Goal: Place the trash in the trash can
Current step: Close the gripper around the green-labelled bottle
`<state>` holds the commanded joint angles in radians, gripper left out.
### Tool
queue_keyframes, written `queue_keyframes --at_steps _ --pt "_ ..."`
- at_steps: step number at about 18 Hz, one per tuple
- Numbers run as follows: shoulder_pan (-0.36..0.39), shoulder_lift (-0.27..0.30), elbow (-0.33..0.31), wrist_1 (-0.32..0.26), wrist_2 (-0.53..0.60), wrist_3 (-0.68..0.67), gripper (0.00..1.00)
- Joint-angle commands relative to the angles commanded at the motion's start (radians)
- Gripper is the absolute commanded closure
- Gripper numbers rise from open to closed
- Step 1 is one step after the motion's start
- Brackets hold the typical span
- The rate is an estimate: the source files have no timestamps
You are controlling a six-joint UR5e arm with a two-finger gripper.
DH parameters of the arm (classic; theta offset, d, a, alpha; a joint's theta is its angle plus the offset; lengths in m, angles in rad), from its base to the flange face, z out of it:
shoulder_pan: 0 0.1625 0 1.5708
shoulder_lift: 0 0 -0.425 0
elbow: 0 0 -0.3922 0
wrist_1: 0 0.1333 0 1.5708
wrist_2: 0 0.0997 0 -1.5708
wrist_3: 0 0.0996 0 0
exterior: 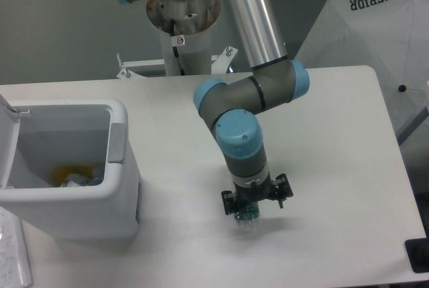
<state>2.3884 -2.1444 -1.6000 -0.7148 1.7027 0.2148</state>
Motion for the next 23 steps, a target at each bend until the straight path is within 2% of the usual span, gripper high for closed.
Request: queue_keyframes --at_steps 16,23 --pt "-0.003 -0.074 0.018 0.002 0.014 -0.006 0.00" --pt "-0.005 -0.080 0.017 0.000 0.043 -0.005 0.02"
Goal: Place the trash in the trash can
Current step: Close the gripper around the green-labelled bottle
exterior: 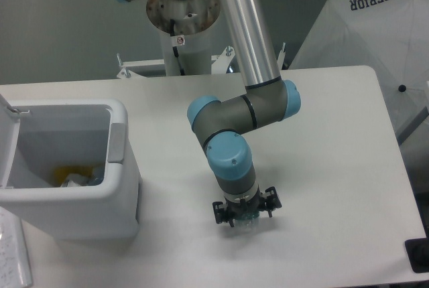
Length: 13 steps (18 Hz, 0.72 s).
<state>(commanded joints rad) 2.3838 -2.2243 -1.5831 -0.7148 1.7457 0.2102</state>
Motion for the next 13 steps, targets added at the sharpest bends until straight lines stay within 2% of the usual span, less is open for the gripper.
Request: queue_keyframes --at_steps 1,7,13 --pt "0.000 -0.002 0.002 0.000 0.002 0.000 0.04" --pt "0.000 0.002 -0.002 0.002 0.017 0.000 0.32" --pt "0.000 0.003 -0.003 0.000 0.020 0.005 0.40"
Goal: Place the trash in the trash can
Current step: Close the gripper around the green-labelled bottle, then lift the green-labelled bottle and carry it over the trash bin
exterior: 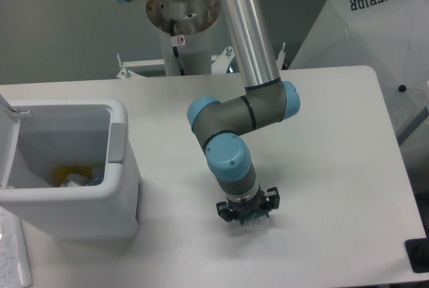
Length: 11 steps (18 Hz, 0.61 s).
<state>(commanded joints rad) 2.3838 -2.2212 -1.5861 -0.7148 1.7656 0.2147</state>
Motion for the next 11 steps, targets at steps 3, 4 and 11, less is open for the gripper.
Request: queue_keyframes --at_steps 3,4,11 --pt "0.000 0.003 -0.002 0.002 0.000 0.002 0.40" --pt "0.002 0.006 0.000 0.002 -0.002 0.002 0.40" --pt "0.024 0.071 0.064 0.012 -0.050 0.014 0.39"
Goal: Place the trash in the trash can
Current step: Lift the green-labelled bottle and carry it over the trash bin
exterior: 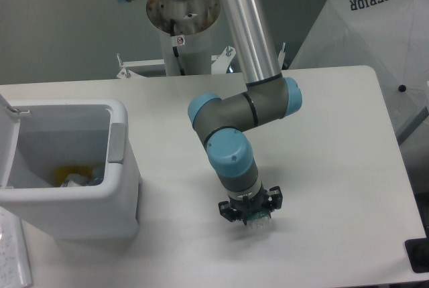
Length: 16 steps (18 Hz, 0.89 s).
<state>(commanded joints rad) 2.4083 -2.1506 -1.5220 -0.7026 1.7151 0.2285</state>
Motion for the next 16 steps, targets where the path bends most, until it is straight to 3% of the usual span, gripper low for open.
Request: queue_keyframes --at_steps 3,5,16 --pt "0.026 -0.005 0.133 0.000 -0.087 -0.015 0.39" --pt "0.040 0.003 0.175 0.000 -0.121 -0.055 0.39" --pt "0.014 0.182 0.220 0.014 -0.224 -0.257 0.39"
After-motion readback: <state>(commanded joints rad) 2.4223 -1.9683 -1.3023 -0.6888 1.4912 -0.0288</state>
